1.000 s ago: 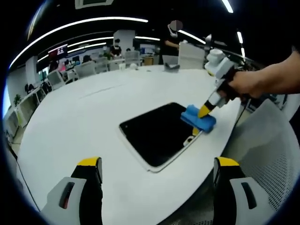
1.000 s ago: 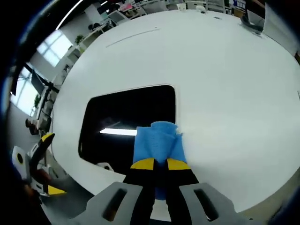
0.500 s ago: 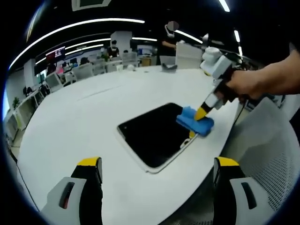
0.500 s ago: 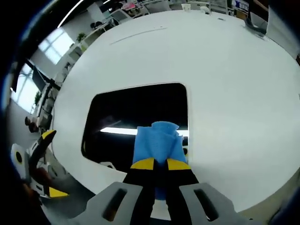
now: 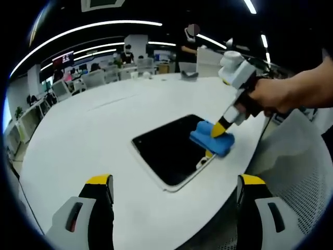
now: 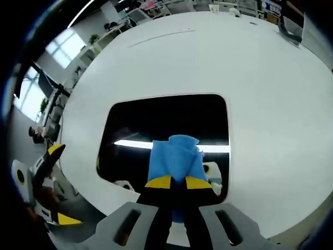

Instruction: Wipe the mirror surface with the cleaning cloth until all visible marks leave the cleaned area.

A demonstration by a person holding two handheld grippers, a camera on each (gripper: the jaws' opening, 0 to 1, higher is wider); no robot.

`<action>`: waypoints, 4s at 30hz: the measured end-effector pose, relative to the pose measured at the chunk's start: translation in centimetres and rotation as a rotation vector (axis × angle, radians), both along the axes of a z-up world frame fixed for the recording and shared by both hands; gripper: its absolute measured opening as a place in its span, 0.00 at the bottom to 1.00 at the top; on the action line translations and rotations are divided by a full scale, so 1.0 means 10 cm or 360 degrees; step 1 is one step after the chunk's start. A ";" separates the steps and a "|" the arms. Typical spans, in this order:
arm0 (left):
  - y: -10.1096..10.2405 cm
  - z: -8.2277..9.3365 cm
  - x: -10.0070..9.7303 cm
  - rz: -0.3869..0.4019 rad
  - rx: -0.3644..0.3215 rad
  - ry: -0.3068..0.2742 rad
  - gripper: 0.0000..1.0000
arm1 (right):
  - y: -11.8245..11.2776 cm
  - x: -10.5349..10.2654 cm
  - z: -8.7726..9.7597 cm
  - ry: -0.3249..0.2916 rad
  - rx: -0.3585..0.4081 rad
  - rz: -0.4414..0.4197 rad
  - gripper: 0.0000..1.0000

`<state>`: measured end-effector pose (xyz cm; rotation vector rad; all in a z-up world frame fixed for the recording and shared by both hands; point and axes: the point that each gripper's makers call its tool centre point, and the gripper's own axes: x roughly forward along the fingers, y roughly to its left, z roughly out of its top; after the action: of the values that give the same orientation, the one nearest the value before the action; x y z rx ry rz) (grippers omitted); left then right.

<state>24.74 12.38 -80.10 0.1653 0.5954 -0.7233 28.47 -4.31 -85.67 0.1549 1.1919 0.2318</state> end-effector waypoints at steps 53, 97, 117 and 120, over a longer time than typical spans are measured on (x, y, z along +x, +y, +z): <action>0.01 -0.02 -0.01 0.0027 -0.0024 0.0041 0.99 | 0.84 -0.02 0.01 0.0029 0.0165 0.0211 0.02; 0.03 0.00 0.03 0.0055 -0.0050 0.0026 0.99 | 1.34 -0.02 0.02 0.0013 0.0224 0.0320 0.02; 0.03 -0.01 0.02 0.0047 -0.0037 0.0033 0.99 | 1.33 0.04 0.02 -0.0020 0.0187 0.0301 0.02; 0.03 -0.01 0.02 0.0053 -0.0038 0.0032 0.99 | 1.34 0.07 0.02 -0.0028 0.0173 0.0304 0.01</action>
<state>24.93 12.72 -80.17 0.1258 0.6074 -0.7002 29.19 9.08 -85.47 0.1335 1.1775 0.4650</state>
